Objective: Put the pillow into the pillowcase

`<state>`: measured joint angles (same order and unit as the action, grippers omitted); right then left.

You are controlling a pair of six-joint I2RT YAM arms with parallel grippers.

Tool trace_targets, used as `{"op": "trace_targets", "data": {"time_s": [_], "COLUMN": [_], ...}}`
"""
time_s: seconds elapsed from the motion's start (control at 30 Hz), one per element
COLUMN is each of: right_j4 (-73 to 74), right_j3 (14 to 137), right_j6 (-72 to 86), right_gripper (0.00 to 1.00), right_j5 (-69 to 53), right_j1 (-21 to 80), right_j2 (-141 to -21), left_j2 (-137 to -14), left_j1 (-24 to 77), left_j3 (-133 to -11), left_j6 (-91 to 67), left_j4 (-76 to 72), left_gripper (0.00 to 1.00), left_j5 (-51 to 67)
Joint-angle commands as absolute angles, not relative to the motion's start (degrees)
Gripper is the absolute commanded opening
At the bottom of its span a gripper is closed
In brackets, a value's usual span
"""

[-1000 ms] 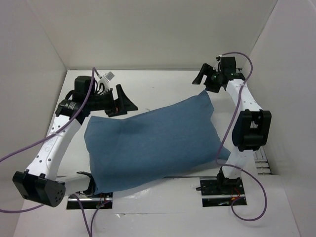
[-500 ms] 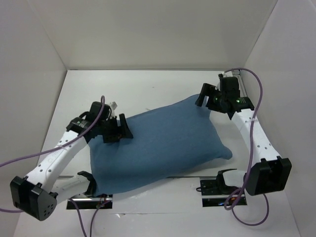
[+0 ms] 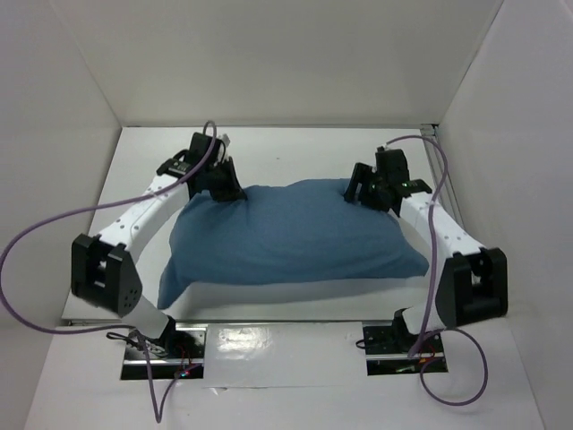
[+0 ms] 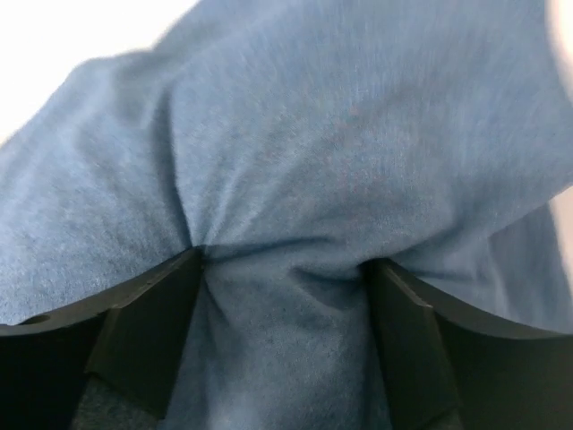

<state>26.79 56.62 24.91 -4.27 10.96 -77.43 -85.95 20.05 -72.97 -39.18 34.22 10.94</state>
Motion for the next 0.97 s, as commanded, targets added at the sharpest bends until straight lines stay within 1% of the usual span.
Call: {"op": "trace_targets", "data": {"time_s": [0.0,0.03,0.07,0.1,0.13,0.17,0.23,0.27,0.33,0.4,0.43,0.5,0.53,0.57,0.63,0.67,0.77,0.93], "right_j4": [17.5,17.5,17.5,18.4,19.0,19.0,19.5,21.3,23.0,25.3,26.3,28.2,30.2,31.2,33.0,33.5,33.5,33.5], "right_j3": [64.6,67.1,71.8,74.2,77.9,79.2,81.5,83.7,85.8,87.9,88.6,89.6,90.3,90.4,90.4,89.5,87.3,83.9], "right_j6": [23.8,23.8,23.8,23.8,23.8,24.3,24.3,24.3,23.6,23.1,23.1,23.1,22.6,22.6,22.0,22.0,21.4,19.5], "right_gripper": [0.83,0.84,0.86,0.90,0.91,0.91,0.98,0.99,0.99,0.99,0.99,0.99,0.99,0.99,0.99,0.99,0.99,0.99], "right_j5": [-1.9,-0.7,1.3,2.1,2.1,2.1,2.1,2.7,4.1,7.0,8.2,10.4,13.0,14.4,18.3,19.6,22.8,24.7], "right_j1": [11.3,11.3,10.6,10.6,9.7,9.0,8.4,8.4,8.4,8.4,7.8,7.8,7.2,7.2,7.2,7.2,6.6,6.1], "right_j2": [-86.1,-88.1,-91.2,-92.3,-93.0,-93.0,-92.5,-91.2,-89.8,-87.3,-86.5,-84.4,-83.8,-83.2,-80.7,-79.8,-75.8,-70.4], "left_j2": [-94.0,-95.7,-97.4,-100.2,-101.3,-102.1,-102.7,-102.1,-100.6,-97.6,-96.5,-94.5,-92.0,-90.6,-86.1,-84.5,-78.6,-71.1], "left_j1": [18.7,18.2,17.4,17.4,16.9,16.9,16.9,16.9,16.9,16.9,16.9,16.9,16.9,16.9,16.9,16.9,16.9,16.9], "left_j3": [-83.7,-88.7,-91.2,-93.5,-98.5,-100.7,-104.3,-106.3,-107.0,-107.5,-107.5,-108.2,-108.2,-107.5,-106.3,-105.5,-102.5,-96.5], "left_j6": [-35.8,-35.1,-34.5,-33.4,-33.4,-32.5,-31.1,-31.1,-29.6,-29.0,-29.0,-29.0,-28.5,-28.5,-27.3,-27.3,-26.6,-26.0], "left_j4": [25.1,25.1,25.1,25.7,27.4,28.6,30.3,31.0,31.5,32.2,32.7,33.9,34.4,35.0,35.0,35.0,35.0,34.4], "left_gripper": [0.00,0.03,0.06,0.08,0.10,0.12,0.19,0.31,0.47,0.61,0.73,0.81,0.82,0.88,0.90,0.94,1.00,1.00], "left_j5": [9.4,9.4,9.4,9.4,9.4,9.4,9.4,9.4,9.4,10.1,10.1,10.1,9.4,8.4,7.4,6.5,5.1,2.1]}}
